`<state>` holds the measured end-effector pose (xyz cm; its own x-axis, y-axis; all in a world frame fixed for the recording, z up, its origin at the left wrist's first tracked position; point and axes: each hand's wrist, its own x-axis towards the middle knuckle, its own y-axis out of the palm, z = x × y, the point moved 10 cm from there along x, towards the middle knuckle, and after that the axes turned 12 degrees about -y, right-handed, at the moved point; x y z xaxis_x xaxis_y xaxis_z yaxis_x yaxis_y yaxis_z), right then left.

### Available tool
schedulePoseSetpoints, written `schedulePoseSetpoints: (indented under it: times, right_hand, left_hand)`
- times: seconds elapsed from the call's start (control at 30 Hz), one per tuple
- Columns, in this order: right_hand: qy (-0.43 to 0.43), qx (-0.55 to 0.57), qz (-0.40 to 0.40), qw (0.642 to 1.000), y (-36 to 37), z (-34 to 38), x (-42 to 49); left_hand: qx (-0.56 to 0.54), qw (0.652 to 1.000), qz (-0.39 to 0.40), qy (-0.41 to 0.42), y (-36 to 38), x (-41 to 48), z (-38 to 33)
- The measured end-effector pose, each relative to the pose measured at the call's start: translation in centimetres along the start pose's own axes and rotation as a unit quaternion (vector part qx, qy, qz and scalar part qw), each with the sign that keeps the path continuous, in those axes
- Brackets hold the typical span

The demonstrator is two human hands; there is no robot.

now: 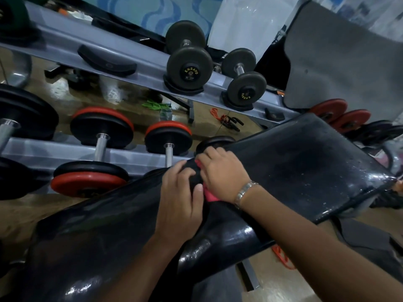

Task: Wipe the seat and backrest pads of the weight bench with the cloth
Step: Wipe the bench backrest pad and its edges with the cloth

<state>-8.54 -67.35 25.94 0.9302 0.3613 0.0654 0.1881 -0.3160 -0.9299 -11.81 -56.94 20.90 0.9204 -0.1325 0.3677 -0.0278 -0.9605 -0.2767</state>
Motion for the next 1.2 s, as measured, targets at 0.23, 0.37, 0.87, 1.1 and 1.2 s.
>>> schedulePoseSetpoints:
  times: [0.23, 0.37, 0.87, 1.1, 1.2]
  right_hand:
    - [0.037, 0.0, -0.039, 0.999, -0.7, 0.9, -1.5]
    - [-0.012, 0.025, -0.034, 0.999, -1.0, 2.1, -4.4]
    - [0.227, -0.033, -0.173, 0.958, -8.7, -11.0, -21.8]
    - [0.188, -0.073, -0.099, 0.974, -7.3, -7.9, -18.8]
    - [0.132, -0.063, -0.083, 0.986, -7.2, -7.9, -19.4]
  left_hand:
    - [-0.032, 0.998, -0.05, -0.027, -1.5, 0.4, 0.4]
    - [-0.057, 0.995, -0.063, -0.049, -2.1, 0.6, 0.8]
    - [0.131, 0.985, 0.081, 0.08, 5.1, 2.4, -5.3]
    - [0.146, 0.986, 0.069, 0.041, 7.5, 3.7, -5.7]
    - [0.127, 0.989, 0.063, 0.043, 7.5, 3.3, -5.5]
